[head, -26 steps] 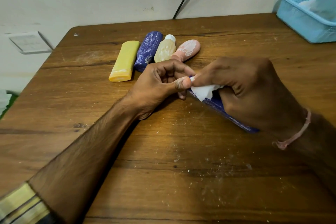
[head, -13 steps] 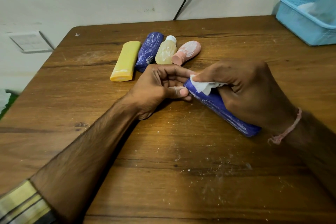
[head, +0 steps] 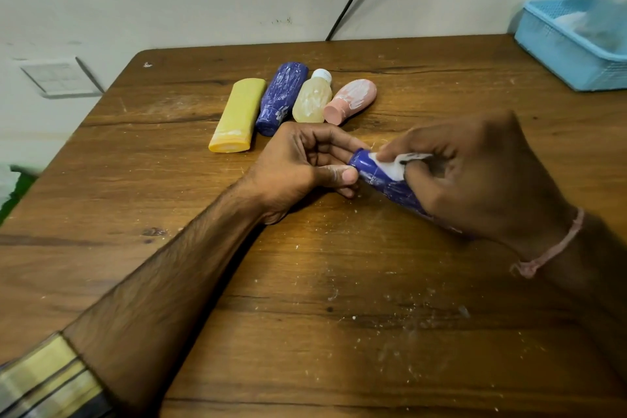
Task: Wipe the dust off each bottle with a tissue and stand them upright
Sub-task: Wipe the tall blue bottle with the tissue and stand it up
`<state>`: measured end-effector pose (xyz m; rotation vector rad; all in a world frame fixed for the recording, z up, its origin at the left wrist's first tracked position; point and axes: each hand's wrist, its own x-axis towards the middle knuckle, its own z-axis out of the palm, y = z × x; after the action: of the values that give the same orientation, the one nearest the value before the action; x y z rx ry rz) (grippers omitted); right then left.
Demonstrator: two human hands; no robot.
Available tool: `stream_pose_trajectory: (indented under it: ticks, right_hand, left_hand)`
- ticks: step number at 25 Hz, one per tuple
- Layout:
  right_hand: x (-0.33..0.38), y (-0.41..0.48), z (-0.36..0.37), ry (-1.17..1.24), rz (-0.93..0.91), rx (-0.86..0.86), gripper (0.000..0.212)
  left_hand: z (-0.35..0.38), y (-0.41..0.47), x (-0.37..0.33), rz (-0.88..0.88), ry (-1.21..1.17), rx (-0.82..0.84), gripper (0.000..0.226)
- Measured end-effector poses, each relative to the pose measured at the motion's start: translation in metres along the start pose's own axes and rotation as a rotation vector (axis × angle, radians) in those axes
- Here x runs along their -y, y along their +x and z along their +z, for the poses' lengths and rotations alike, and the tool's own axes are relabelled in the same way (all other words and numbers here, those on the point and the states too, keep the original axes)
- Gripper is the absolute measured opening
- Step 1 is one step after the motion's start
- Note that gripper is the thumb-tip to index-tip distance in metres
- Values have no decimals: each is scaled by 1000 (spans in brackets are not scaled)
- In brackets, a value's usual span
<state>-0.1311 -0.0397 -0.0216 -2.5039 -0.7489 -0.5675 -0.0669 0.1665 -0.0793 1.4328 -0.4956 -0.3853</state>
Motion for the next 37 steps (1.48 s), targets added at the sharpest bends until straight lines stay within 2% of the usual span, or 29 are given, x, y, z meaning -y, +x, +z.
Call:
stream_pose_trajectory:
  ticks: [5, 11, 16, 21, 25, 26, 29, 30, 34, 35, 37]
  right_hand:
    - [4, -7, 11, -74, 14, 102, 35]
    - [3, -41, 11, -289, 343, -141, 39]
    - [27, -36, 52, -288, 129, -38, 49]
    - [-22, -42, 29, -334, 495, -195, 45]
    - [0, -37, 51, -214, 212, -65, 53]
    - [-1, -36, 50, -201, 206, -66, 53]
    - [-20, -36, 36, -205, 434, -146, 48]
    - [-20, -37, 35, -202, 458, -152, 47]
    - [-1, -37, 49, -157, 220, -69, 53]
    - [-3, -37, 48, -159, 219, -80, 54]
    - [-16, -38, 40, -174, 386, -162, 50]
  left_hand:
    - [3, -4, -1, 101, 147, -99, 33]
    - [5, -7, -5, 56, 344, -155, 37]
    - [10, -8, -5, 90, 325, -164, 30]
    - [9, -9, -6, 28, 305, -170, 27]
    - [9, -7, -3, 7, 320, -186, 26]
    - [9, -8, -4, -2, 319, -185, 27]
    - [11, -8, -7, -40, 328, -161, 34]
    - [12, -8, -7, -43, 352, -155, 34]
    - [16, -11, -9, -8, 414, -182, 30]
    - [17, -12, -9, -8, 424, -185, 31]
    - [18, -13, -10, -21, 446, -180, 31]
